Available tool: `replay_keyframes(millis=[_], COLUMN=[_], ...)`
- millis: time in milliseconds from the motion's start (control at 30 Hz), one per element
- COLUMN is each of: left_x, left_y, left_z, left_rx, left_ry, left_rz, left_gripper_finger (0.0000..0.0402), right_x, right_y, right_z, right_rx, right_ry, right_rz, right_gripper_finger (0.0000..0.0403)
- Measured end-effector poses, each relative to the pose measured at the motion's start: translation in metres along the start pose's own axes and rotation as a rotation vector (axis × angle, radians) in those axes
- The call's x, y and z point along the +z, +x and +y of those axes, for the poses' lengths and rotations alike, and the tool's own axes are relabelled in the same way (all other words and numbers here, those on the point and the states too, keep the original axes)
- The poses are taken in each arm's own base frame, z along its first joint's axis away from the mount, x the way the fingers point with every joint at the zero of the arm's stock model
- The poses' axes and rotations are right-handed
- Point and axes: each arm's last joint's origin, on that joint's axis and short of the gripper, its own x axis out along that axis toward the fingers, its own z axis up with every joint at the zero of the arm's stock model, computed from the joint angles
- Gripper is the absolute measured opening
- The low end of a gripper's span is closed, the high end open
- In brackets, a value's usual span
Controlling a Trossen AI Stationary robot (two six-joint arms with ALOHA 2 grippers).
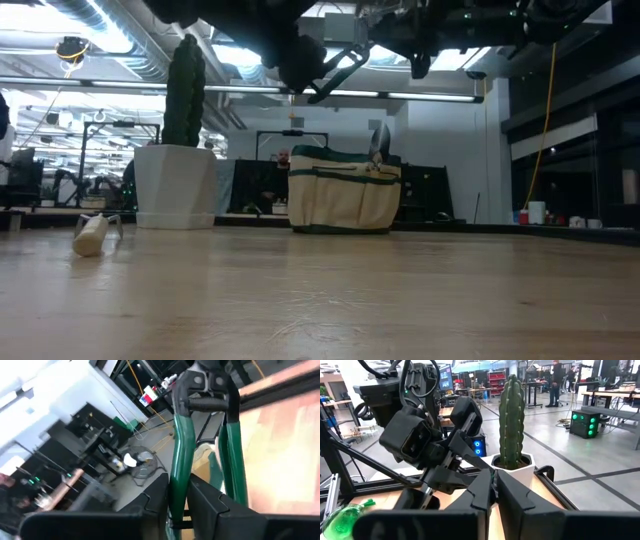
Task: Pick & Place Garden tools in Gardening bag
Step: Put the shear scissors into the gardening bag
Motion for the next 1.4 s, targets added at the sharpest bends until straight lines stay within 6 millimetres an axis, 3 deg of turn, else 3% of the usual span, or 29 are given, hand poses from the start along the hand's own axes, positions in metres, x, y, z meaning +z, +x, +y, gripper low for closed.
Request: replay_keyframes(millis=[267,633,1133,1267,1400], left_x=[0.004,0.004,-0.014,-0.015,-0.014], left_y=[-0.006,-0.021,-0.034,-0.035,-0.037], left_z=[0.009,0.023,0.013,0.012,0.011], left_rx=[-0.041,-0.157,-0.569,-0.581,-0.585], left_ry=[-0.112,-0.28,-0.408,-0.416,-0.414], left_rz=[-0.023,0.017,0.195,0.214,0.209], left_gripper_finger=[0.0124,0.0216,0.0223,0.0223,0.0223], right_x=[0.003,0.032,0.081,0.081,0.068], right_y=[0.001,0.004,0.001,0.01,0.024], right_z=[-0.003,-0.003,-0.026,-0.041,-0.058], right_rx=[-0.002,-0.008,-0.102,-0.133,-0.159], right_ry=[-0.013,-0.15,-0.306,-0.306,-0.29], right_rz=[0.022,0.101,0.145,0.201,0.27], right_gripper_finger=[0.0023,0.0022,0.0022,0.0022,0.0022])
